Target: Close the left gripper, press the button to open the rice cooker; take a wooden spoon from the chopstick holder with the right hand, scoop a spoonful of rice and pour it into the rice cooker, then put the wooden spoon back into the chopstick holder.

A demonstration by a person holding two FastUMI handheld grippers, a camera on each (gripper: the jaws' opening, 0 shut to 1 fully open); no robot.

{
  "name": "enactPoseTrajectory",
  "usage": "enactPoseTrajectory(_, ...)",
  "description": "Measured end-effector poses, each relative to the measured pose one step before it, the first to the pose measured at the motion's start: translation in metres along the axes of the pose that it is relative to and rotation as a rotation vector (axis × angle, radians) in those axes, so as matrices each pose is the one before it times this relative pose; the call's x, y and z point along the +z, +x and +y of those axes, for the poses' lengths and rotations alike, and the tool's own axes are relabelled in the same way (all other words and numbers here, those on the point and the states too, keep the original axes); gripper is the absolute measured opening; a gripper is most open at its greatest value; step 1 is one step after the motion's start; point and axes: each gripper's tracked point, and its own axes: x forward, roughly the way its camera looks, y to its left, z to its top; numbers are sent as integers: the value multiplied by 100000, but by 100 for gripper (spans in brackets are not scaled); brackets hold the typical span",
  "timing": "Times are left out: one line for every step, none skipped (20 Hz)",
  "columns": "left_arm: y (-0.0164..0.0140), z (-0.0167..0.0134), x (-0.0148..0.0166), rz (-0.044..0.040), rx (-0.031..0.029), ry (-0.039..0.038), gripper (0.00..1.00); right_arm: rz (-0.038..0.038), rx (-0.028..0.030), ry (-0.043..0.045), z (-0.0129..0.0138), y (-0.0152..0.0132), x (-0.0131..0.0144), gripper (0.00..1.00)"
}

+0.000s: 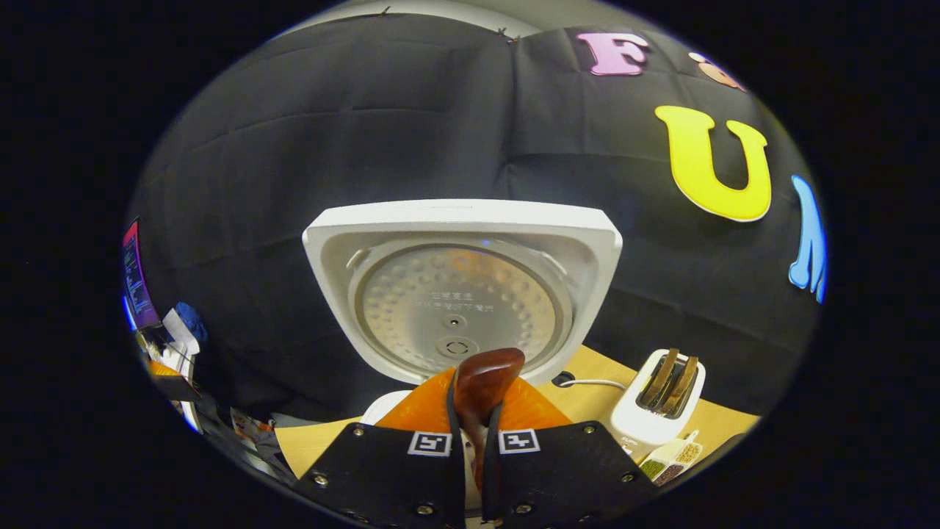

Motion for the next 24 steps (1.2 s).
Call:
enactPoseTrajectory(31,-197,-209,67,58,-134,97,-264,192,-351,-75,-11,-146,9)
enactPoseTrajectory(-22,-108,-69,-106,-114,123,98,-543,-91,843,-194,-261,132,9)
enactPoseTrajectory(67,-121,-12,-241,6,146,99,-1053,-145,2686,-165,-278,341,10)
enactPoseTrajectory(-150,-124,201,-442,55,11,99,-1508,62,4355,-303,-362,364,9)
enactPoseTrajectory(-21,8,55,-977,61,-139,98,-1679,-43,6343,-582,-422,288,9)
enactPoseTrajectory(-73,-159,319,-1262,-249,-495,98,-2328,-260,8087,-748,-503,565,9)
enactPoseTrajectory(-121,-203,321,-498,-173,-605,97,-2325,-418,8914,-764,-485,670,9)
enactPoseTrajectory(-8,-357,87,302,-418,-458,97,-1769,-542,8004,-742,-456,570,9)
enactPoseTrajectory(178,-386,-223,163,-680,-224,97,-1728,-921,6447,-814,-568,299,9)
enactPoseTrajectory(112,-300,49,-59,-505,358,97,-868,-1334,5205,-818,-525,124,9)
enactPoseTrajectory(-30,-208,-130,-90,-626,705,97,-365,-1015,4576,-718,-448,259,9)
enactPoseTrajectory(198,-314,143,-254,-527,771,97,-397,-1015,3132,-608,-217,141,9)
enactPoseTrajectory(114,-314,70,-125,-457,762,99,-723,-540,-1515,-445,51,189,9)
enactPoseTrajectory(45,-323,-68,26,-359,725,97,252,-880,-8393,-122,108,-133,9)
enactPoseTrajectory(-12,-261,-209,361,-556,650,97,819,-507,-14199,236,130,-411,9)
enactPoseTrajectory(45,-241,-124,458,-433,702,98,-399,1439,-15952,941,245,-104,9)
enactPoseTrajectory(73,-130,-259,548,-91,803,96,-1390,2800,-10434,1660,169,521,9)
enactPoseTrajectory(-115,-62,-100,303,164,894,98,-1139,3509,-6138,1522,75,567,9)
enactPoseTrajectory(-168,13,43,15,162,461,98,-99,1505,-4751,1791,150,60,9)
enactPoseTrajectory(-147,36,109,-159,133,-28,98,-186,766,-4739,740,-38,105,9)
enactPoseTrajectory(-253,5,-6,-364,189,116,97,175,666,-2515,187,61,-50,9)
enactPoseTrajectory(-277,79,134,-491,622,475,98,-89,1024,2135,240,-68,72,9)
enactPoseTrajectory(-239,379,82,-375,679,195,98,-524,283,4009,-2,-25,97,9)
enactPoseTrajectory(-194,296,214,-167,567,-373,98,-962,-1130,5007,-574,-94,355,9)
